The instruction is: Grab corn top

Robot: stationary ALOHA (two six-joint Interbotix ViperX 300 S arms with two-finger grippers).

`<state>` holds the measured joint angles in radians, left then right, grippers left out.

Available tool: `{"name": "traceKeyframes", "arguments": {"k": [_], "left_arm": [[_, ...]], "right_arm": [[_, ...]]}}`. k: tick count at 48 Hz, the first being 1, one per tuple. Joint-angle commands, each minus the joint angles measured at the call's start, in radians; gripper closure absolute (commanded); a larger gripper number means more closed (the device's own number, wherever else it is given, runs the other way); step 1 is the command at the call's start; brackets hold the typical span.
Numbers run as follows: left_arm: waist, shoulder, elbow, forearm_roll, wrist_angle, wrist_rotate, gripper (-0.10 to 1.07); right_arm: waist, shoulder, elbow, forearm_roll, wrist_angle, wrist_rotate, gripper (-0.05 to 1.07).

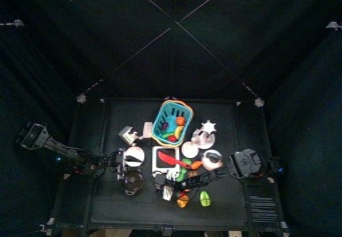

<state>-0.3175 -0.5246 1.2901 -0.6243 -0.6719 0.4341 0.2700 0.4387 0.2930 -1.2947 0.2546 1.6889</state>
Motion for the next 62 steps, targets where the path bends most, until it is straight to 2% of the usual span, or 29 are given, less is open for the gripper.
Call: {"name": "traceKeyframes", "arguments": {"k": [1,9,24,32,62], "left_arm": [[0.003,0.0,-0.009,0.002,-0.003,0.0,0.26],[0.002,0.0,-0.009,0.0,-0.003,0.0,0.26],[0.003,-0.002,-0.008,0.0,-0.003,0.0,0.26],[0.002,-0.002,-0.009,0.002,-0.003,0.0,0.26],[0.002,0.0,-0.002,0.002,-0.002,-0.005,0.26]], "right_arm": [[0.0,-0.018,-0.015,0.005,-0.002,0.002,0.13],[0.0,-0.018,-0.015,0.008,-0.002,0.002,0.15],[0.002,-0.034,-0.02,0.018,-0.002,0.002,0.31],[0.002,-0.081,-0.009,0.009,-0.002,0.002,0.31],[0.0,-0.15,-0.003,-0.011,0.008,0.002,0.32]]}}
